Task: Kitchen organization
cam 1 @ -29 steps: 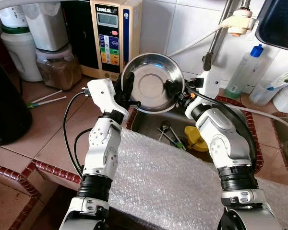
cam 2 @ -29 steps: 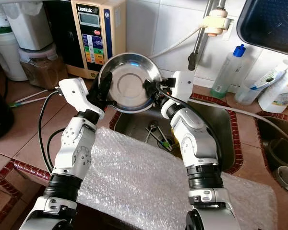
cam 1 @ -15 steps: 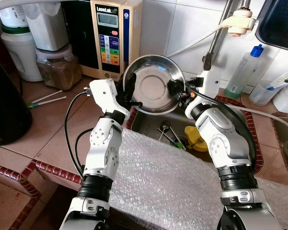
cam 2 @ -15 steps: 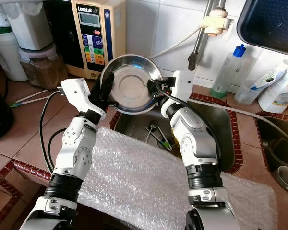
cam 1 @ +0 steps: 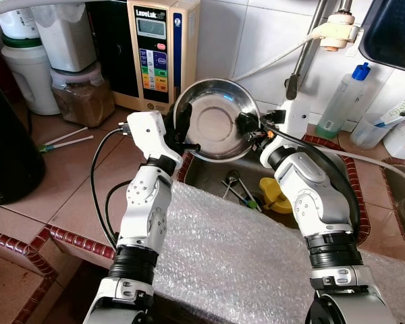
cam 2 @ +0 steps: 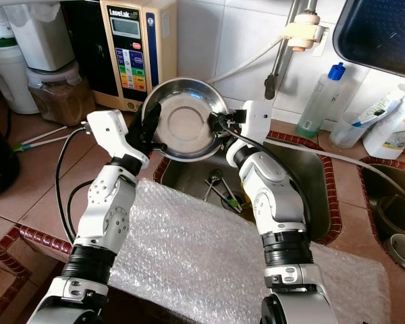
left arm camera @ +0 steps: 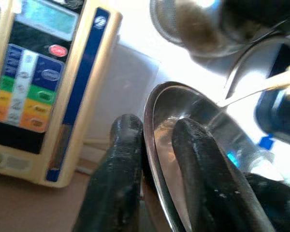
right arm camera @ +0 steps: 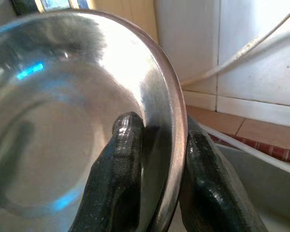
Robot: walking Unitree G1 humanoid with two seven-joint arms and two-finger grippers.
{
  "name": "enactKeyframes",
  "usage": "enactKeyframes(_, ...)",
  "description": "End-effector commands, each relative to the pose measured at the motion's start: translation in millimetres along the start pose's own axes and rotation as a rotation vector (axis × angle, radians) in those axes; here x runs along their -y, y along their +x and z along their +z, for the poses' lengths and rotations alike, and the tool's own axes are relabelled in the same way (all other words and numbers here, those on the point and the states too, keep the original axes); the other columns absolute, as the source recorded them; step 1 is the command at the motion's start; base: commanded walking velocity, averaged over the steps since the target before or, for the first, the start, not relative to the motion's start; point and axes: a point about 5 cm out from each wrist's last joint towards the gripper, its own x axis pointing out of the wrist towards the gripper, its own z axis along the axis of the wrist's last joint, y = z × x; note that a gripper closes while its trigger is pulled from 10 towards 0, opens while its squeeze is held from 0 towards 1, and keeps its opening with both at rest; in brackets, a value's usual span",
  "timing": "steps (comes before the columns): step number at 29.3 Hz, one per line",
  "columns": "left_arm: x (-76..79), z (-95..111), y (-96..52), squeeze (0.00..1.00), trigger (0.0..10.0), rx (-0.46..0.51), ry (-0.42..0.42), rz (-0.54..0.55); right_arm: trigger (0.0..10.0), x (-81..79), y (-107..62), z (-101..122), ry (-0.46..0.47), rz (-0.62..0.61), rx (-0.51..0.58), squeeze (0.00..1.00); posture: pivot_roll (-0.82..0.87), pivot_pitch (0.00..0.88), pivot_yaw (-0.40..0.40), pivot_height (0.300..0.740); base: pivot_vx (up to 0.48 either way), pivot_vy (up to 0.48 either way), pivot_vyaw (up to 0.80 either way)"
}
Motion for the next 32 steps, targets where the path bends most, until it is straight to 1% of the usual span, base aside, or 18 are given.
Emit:
enactKeyframes(1,21.5,-7,-1.7,1.0,10.0,-0.036,-0.024,-0.131,0.0,7.8,-0.8,3,0.002,-0.04,0.005,0.0,0.05,0.0,-0.043,0.74,0.0,0.0,0.0)
enactKeyframes(7,32.0,-8,-4.4,1.0,10.0,-0.055,-0.027,-0.207,0.0,9.4,-0.4,4,0.0,-0.053,0.012,0.0,0.05,0.0,-0.044,0.74,0.0,0.0,0.0)
enactKeyframes(8,34.7,-10,-5.4,1.0,10.0,-0.077,-0.016,-0.241,0.0,10.4,-0.2,5,-0.007,-0.064,0.018,0.0,0.05,0.0,-0.044,0.74,0.0,0.0,0.0)
enactKeyframes(9,34.7,-10,-5.4,1.0,10.0,-0.077,-0.016,-0.241,0.0,10.4,-0.2,5,-0.007,-0.064,0.018,0.0,0.05,0.0,-0.044,0.74,0.0,0.0,0.0)
enactKeyframes(11,37.2,-13,-8.6,1.0,10.0,-0.117,-0.02,-0.281,0.0,13.1,0.0,6,-0.042,-0.09,0.025,0.0,0.05,0.0,-0.043,0.74,0.0,0.0,0.0)
enactKeyframes(13,37.7,-19,-13.3,1.0,10.0,-0.159,0.001,-0.311,0.0,19.5,-0.5,7,-0.082,-0.136,0.027,0.0,0.05,0.0,-0.044,0.74,0.0,0.0,0.0)
enactKeyframes(18,33.7,-25,-18.2,1.0,10.0,-0.208,-0.001,-0.3,0.0,32.4,-2.5,6,-0.148,-0.214,0.015,0.0,0.06,0.0,-0.044,0.74,0.0,0.0,0.0)
enactKeyframes(20,31.8,-30,-23.8,1.0,10.0,-0.248,-0.003,-0.308,0.0,42.4,-5.4,5,-0.186,-0.269,0.007,0.0,0.06,0.0,-0.044,0.74,0.0,0.0,0.0)
enactKeyframes(21,31.2,-31,-25.1,1.0,10.0,-0.255,0.003,-0.307,0.0,45.0,-6.1,5,-0.192,-0.282,0.002,0.0,0.06,0.0,-0.044,0.74,0.0,0.0,0.0)
enactKeyframes(22,30.7,-33,-26.9,1.0,10.0,-0.268,0.005,-0.308,0.0,48.1,-7.0,4,-0.214,-0.299,-0.005,0.0,0.06,0.0,-0.043,0.74,0.0,0.0,0.0)
enactKeyframes(23,30.2,-36,-30.9,1.0,10.0,-0.295,0.005,-0.314,0.0,54.3,-9.4,1,-0.278,-0.323,-0.021,0.0,0.06,0.0,-0.043,0.74,0.0,0.0,0.0)
enactKeyframes(24,30.2,-36,-30.9,1.0,10.0,-0.295,0.005,-0.314,0.0,54.3,-9.4,1,-0.278,-0.323,-0.021,0.0,0.06,0.0,-0.043,0.74,0.0,0.0,0.0)
enactKeyframes(25,29.8,-39,-34.0,1.0,10.0,-0.315,0.017,-0.326,0.0,59.1,-11.7,-2,-0.334,-0.337,-0.039,0.0,0.06,0.0,-0.044,0.74,0.0,0.0,0.0)
enactKeyframes(27,29.6,-41,-36.7,1.0,10.0,-0.332,0.036,-0.341,0.0,63.4,-13.6,-5,-0.397,-0.353,-0.055,0.0,0.06,0.0,-0.044,0.74,0.0,0.0,0.0)
enactKeyframes(29,29.4,-42,-39.0,1.0,10.0,-0.349,0.043,-0.35,0.0,69.1,-17.0,-11,-0.505,-0.371,-0.088,0.0,0.06,0.0,-0.044,0.74,0.0,0.0,0.0)
enactKeyframes(30,29.4,-43,-39.7,1.0,10.0,-0.356,0.043,-0.351,0.0,73.4,-19.7,-17,-0.562,-0.382,-0.123,0.0,0.06,0.0,-0.044,0.74,0.0,0.0,0.0)
enactKeyframes(32,29.4,-44,-40.4,1.0,10.0,-0.363,0.05,-0.355,0.0,78.9,-23.5,-24,-0.614,-0.4,-0.162,0.0,0.06,0.0,-0.043,0.74,0.0,0.0,0.0)
